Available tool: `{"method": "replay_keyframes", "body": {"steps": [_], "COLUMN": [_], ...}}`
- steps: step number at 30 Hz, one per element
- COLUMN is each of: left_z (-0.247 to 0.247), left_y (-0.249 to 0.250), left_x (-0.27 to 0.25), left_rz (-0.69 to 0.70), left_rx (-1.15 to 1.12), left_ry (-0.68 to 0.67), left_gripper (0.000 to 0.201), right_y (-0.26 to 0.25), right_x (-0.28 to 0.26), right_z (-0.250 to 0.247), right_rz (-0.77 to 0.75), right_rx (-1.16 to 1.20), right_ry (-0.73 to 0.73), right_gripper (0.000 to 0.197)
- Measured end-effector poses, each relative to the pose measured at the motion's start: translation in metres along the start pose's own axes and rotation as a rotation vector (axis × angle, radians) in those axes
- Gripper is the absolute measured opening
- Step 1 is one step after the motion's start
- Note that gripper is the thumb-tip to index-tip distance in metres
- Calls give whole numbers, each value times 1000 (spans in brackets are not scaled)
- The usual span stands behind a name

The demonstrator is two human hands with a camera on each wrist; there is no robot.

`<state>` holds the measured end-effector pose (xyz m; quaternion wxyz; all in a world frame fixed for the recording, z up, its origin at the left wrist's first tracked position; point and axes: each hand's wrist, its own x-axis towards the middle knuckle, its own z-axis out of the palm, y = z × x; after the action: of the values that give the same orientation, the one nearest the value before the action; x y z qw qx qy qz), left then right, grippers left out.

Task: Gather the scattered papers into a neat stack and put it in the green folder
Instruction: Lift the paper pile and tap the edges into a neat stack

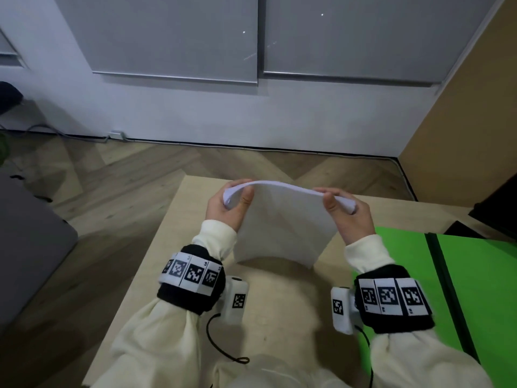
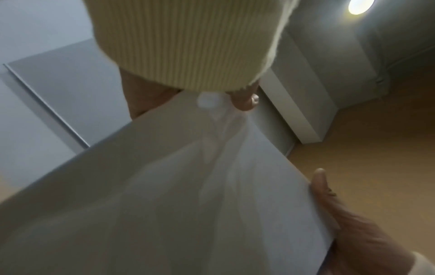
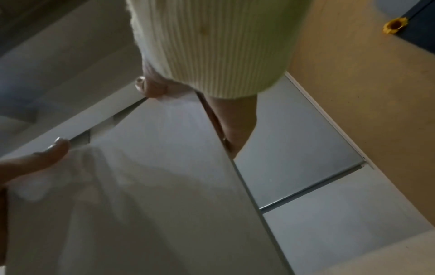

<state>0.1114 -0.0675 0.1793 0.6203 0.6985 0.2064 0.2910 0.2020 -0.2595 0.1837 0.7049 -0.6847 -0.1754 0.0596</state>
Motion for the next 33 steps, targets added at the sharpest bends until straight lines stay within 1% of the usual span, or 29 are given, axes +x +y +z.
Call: {"method": "replay_keyframes", "body": {"steps": [1, 2, 3, 4, 5, 7, 9, 11, 12, 13, 14, 15, 16, 17, 18, 21, 23, 24, 26, 27, 29, 30, 33], "left_z": [2, 3, 5, 9, 11, 15, 15, 13, 11, 8, 6, 5, 5, 4, 3, 0, 0, -1, -2, -3, -6, -8, -11], "left_y": [1, 3, 5, 6, 8, 9, 7, 5, 3, 3, 1, 1, 2, 5, 8, 16, 12, 10, 5, 3, 2, 3, 4], "left_x": [0, 0, 0, 0, 0, 0, 2, 4, 4, 4, 4, 3, 4, 3, 3, -1, -5, -7, -13, -14, -16, -16, -14], "left_rz": [-24, -57, -92, -130, -162, -213, -234, -211, -183, -147, -116, -108, -101, -91, -81, -22, -24, -35, -77, -88, -63, -51, -38], "left_rx": [-23, -47, -71, -98, -112, -106, -91, -49, -35, -26, -26, -31, -35, -28, -17, -31, -32, -24, -12, -6, 18, 25, 29], "left_ry": [40, 82, 122, 158, 194, 248, 236, 193, 159, 126, 90, 68, 53, 54, 71, 90, 106, 123, 155, 162, 169, 171, 171], "left_gripper": [24, 20, 16, 16, 21, 34, 42, 44, 41, 42, 51, 53, 47, 42, 46, 68, 81, 81, 77, 74, 67, 69, 85], "right_y": [2, 3, 3, 3, 4, 6, 7, 8, 9, 10, 10, 10, 9, 9, 6, -1, -3, -1, 7, 12, 18, 19, 15], "right_x": [1, 2, 4, 6, 8, 11, 12, 10, 10, 10, 9, 8, 7, 6, 5, 0, -4, -6, -11, -13, -14, -13, -12], "right_z": [1, 2, 3, 4, 5, 8, 8, 7, 7, 6, 5, 5, 5, 5, 5, 2, 1, 2, 5, 6, 7, 7, 8], "right_rz": [7, 10, 12, 11, 4, 2, 24, 19, 14, 4, -12, -35, -61, -82, -99, -107, -86, -57, 25, 61, 106, 111, 66], "right_rx": [-9, -14, -9, -4, -9, -31, -15, -28, -59, -81, -93, -103, -115, -124, -126, -97, -84, -83, -89, -90, -92, -93, -100], "right_ry": [5, 29, 60, 92, 119, 162, 162, 102, 85, 90, 103, 125, 140, 151, 159, 166, 155, 142, 116, 114, 113, 116, 121], "right_gripper": [59, 56, 48, 37, 29, 25, 22, 28, 25, 17, 8, 6, 7, 9, 10, 11, 15, 16, 11, 12, 19, 20, 11]}}
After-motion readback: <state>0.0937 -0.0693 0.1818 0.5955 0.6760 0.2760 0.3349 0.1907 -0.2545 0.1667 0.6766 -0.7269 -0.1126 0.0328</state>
